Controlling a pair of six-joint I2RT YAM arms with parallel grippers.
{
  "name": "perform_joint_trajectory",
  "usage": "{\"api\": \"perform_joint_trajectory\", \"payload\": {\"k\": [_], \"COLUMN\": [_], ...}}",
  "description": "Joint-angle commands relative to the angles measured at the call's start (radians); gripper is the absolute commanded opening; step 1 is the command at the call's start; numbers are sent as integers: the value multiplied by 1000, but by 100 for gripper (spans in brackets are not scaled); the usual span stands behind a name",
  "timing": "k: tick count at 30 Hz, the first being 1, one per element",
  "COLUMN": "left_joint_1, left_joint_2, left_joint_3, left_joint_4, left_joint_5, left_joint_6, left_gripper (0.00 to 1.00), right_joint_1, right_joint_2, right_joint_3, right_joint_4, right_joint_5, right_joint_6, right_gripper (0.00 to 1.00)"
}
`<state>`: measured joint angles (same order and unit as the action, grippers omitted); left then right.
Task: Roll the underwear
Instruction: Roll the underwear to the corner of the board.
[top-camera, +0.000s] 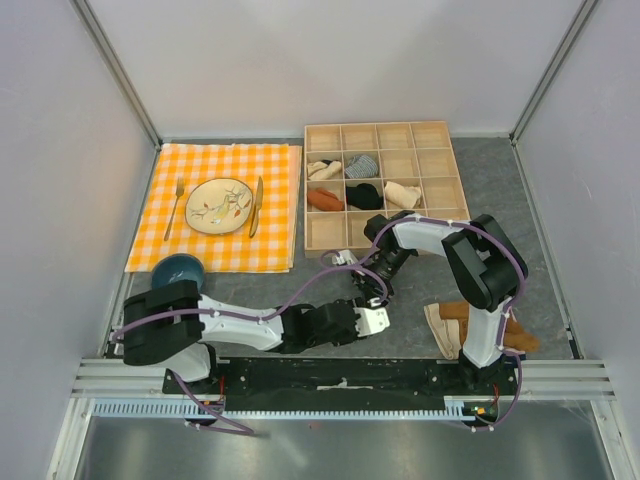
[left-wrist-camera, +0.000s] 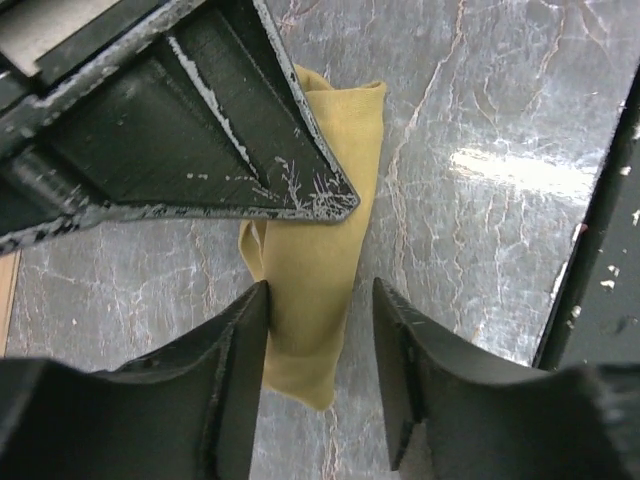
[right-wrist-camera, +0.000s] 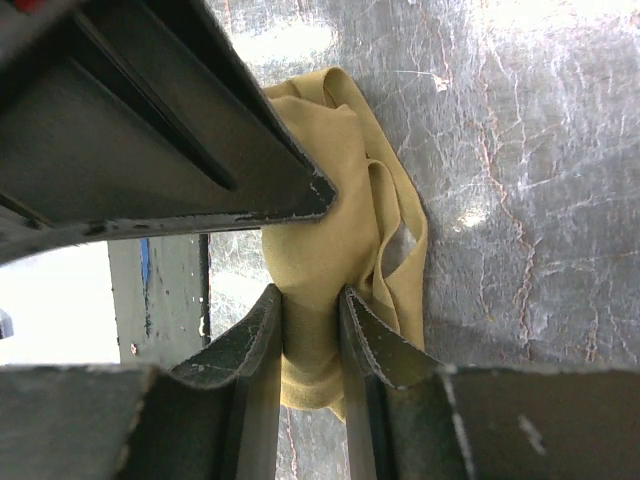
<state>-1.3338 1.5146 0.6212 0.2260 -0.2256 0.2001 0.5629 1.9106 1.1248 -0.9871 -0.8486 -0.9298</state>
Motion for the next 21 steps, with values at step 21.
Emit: {"api": "perform_joint_trajectory", "payload": {"k": [21], "left_joint_1": [19], "left_joint_2": [133], "left_joint_3": [58], "left_joint_4": [-100], "left_joint_5": [63], "left_joint_6": [-108], "left_gripper": [2], "right_joint_1": [-37], "right_joint_2": [-122], "right_joint_3": [38], "right_joint_4": [-5], "right_joint_5": [77], "right_joint_6": [94], "right_gripper": [59]}}
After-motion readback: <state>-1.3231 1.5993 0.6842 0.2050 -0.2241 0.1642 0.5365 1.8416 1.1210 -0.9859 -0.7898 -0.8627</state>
